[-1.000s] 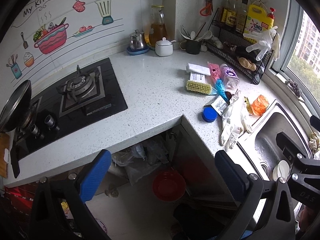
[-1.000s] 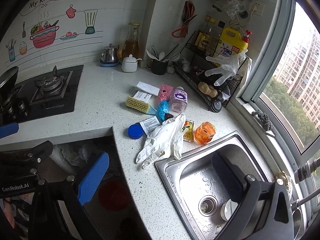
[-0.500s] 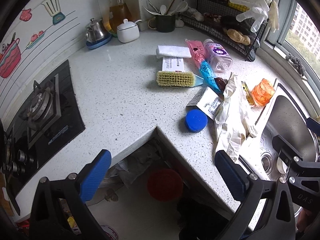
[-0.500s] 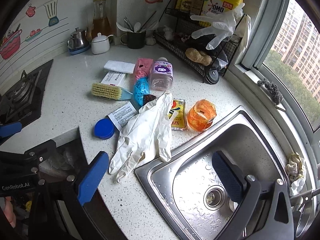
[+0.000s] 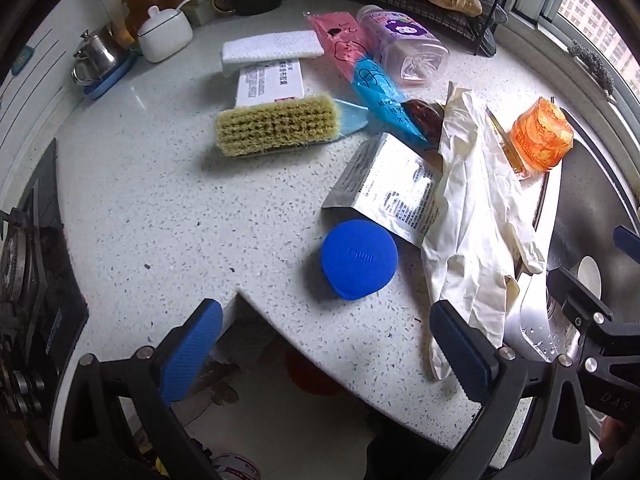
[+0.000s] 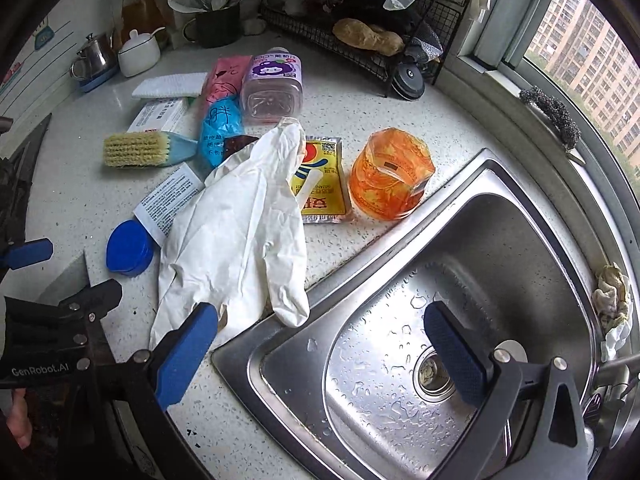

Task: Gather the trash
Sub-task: 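Reach the left tool to the blue round lid and grasp it, then grasp the white latex gloves with the right tool while the left tool holds the lid, then carry the lid and gloves down to the red bucket under the counter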

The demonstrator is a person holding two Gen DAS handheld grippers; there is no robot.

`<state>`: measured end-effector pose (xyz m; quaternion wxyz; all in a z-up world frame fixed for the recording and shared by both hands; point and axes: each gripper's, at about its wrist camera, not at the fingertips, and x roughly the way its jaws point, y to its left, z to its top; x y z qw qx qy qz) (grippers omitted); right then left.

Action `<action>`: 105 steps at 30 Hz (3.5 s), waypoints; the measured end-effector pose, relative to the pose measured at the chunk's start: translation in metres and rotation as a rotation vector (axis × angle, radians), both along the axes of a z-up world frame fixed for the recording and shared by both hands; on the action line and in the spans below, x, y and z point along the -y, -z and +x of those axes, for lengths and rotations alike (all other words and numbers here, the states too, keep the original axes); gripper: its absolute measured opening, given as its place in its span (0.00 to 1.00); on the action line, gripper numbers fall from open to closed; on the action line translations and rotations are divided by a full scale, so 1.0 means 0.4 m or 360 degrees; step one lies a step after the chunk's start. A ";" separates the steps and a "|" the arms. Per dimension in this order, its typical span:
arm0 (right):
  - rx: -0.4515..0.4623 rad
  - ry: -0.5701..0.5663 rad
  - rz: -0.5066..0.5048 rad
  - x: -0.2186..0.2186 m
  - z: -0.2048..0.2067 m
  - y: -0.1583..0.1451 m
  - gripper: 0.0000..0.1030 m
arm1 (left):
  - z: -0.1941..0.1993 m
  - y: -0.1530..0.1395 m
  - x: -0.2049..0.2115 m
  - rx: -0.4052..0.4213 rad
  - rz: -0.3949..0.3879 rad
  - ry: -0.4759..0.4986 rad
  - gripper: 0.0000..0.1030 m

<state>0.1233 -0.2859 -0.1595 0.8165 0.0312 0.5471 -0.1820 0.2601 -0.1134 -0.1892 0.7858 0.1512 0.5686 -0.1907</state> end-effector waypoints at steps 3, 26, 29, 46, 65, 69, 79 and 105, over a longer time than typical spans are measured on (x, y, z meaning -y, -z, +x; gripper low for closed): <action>-0.0022 0.0020 0.0005 0.019 0.009 0.016 1.00 | 0.020 0.022 0.024 0.0000 0.0017 0.0046 1.00; -0.0071 0.0012 0.0111 0.016 0.065 0.063 1.00 | 0.118 0.079 0.068 0.0000 -0.0037 0.0076 0.42; -0.0071 -0.0008 0.0136 0.009 0.069 0.067 0.96 | 0.125 0.080 0.061 -0.0006 -0.0047 0.0068 0.42; -0.0116 -0.0239 0.0310 -0.071 0.150 0.126 0.58 | 0.072 0.061 -0.118 0.0051 -0.0079 -0.0097 0.42; 0.0096 -0.0238 0.0300 -0.093 0.076 -0.024 0.04 | -0.032 -0.074 -0.154 0.0153 -0.0207 -0.0050 0.42; 0.0158 -0.0267 0.0301 -0.130 0.047 -0.080 0.04 | -0.056 -0.113 -0.168 0.0175 -0.0244 -0.0051 0.42; 0.0240 -0.0356 0.0299 -0.312 -0.017 -0.129 0.04 | -0.162 -0.177 -0.330 0.0255 -0.0243 -0.0110 0.42; 0.0053 -0.0456 0.0440 -0.552 -0.215 0.028 0.04 | -0.406 -0.004 -0.613 0.0047 -0.0177 -0.0240 0.42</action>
